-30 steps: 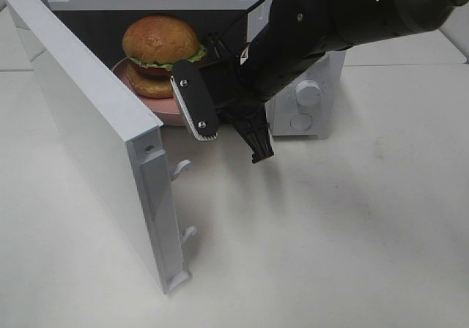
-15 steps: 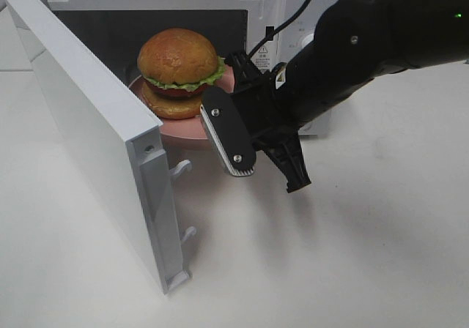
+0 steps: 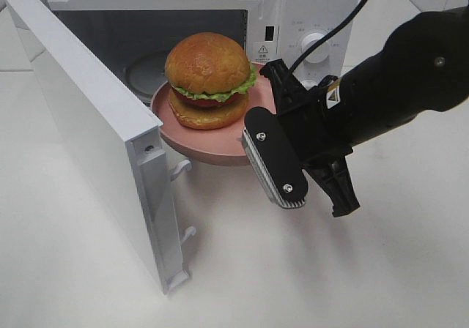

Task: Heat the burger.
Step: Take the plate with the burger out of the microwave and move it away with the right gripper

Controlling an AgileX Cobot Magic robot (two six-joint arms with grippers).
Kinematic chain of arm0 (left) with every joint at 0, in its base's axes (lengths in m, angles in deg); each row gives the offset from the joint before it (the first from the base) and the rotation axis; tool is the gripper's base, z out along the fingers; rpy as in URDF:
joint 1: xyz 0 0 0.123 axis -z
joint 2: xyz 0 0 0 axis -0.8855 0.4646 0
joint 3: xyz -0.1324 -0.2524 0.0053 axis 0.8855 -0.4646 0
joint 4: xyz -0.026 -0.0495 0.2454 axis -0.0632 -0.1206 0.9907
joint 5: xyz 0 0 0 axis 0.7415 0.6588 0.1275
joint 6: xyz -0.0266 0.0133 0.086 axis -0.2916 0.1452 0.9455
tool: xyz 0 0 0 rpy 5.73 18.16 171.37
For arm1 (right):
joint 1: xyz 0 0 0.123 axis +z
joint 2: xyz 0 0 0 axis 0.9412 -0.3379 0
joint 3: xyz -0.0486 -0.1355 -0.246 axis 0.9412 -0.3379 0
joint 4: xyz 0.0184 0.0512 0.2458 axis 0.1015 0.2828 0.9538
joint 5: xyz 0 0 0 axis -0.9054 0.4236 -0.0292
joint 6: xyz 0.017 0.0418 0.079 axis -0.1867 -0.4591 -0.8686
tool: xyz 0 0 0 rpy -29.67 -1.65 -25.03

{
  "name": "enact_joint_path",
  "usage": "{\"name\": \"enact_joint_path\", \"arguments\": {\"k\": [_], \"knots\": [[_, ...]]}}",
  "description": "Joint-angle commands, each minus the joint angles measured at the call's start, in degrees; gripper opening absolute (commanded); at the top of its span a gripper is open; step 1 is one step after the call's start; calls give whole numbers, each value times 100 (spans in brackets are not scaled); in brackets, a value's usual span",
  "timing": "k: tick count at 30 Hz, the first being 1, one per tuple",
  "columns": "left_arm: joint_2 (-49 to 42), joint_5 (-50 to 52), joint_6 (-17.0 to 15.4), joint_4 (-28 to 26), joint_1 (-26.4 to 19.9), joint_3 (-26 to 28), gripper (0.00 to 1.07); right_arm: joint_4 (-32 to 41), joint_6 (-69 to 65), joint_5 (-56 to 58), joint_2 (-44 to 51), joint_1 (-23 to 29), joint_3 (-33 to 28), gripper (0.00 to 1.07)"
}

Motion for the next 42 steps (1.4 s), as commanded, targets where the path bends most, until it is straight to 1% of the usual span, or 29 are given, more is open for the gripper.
{"name": "enact_joint_path", "arguments": {"k": [1, 3, 4, 7, 9, 18, 19, 27, 29, 33, 34, 36, 37, 38, 42], "knots": [[-115, 34, 0, -46, 0, -23, 98, -6, -6, -384, 430, -34, -252, 0], [-115, 34, 0, -46, 0, -23, 98, -6, -6, -378, 498, -34, -321, 0], [-115, 34, 0, -46, 0, -23, 98, -6, -11, -378, 688, -34, -464, 0], [-115, 34, 0, -46, 0, -23, 98, -6, -17, -378, 751, -34, -516, 0], [-115, 34, 0, -46, 0, -23, 98, -6, -23, -355, 1066, -34, -751, 0], [-115, 34, 0, -46, 0, -23, 98, -6, -252, -304, 1684, -34, -1220, 0], [-115, 34, 0, -46, 0, -23, 98, -6, -327, -292, 1856, -34, -1352, 0], [-115, 34, 0, -46, 0, -23, 98, -34, -332, 6, 2303, -34, -1633, 0], [-115, 34, 0, -46, 0, -23, 98, -29, -344, 160, 2607, -34, -1822, 0], [-115, 34, 0, -46, 0, -23, 98, -74, -378, 298, 2790, -34, -1908, 0], [-115, 34, 0, -46, 0, -23, 98, -252, -539, 390, 2928, -34, -1942, 0], [-115, 34, 0, -46, 0, -23, 98, -332, -647, 435, 2991, -34, -1948, 0], [-115, 34, 0, -46, 0, -23, 98, -521, -871, 504, 3134, -34, -1982, 0], [-115, 34, 0, -46, 0, -23, 98, -521, -871, 504, 3134, -34, -1982, 0], [-115, 34, 0, -46, 0, -23, 98, -945, -1473, 894, 3449, -34, -1988, 0]]}}
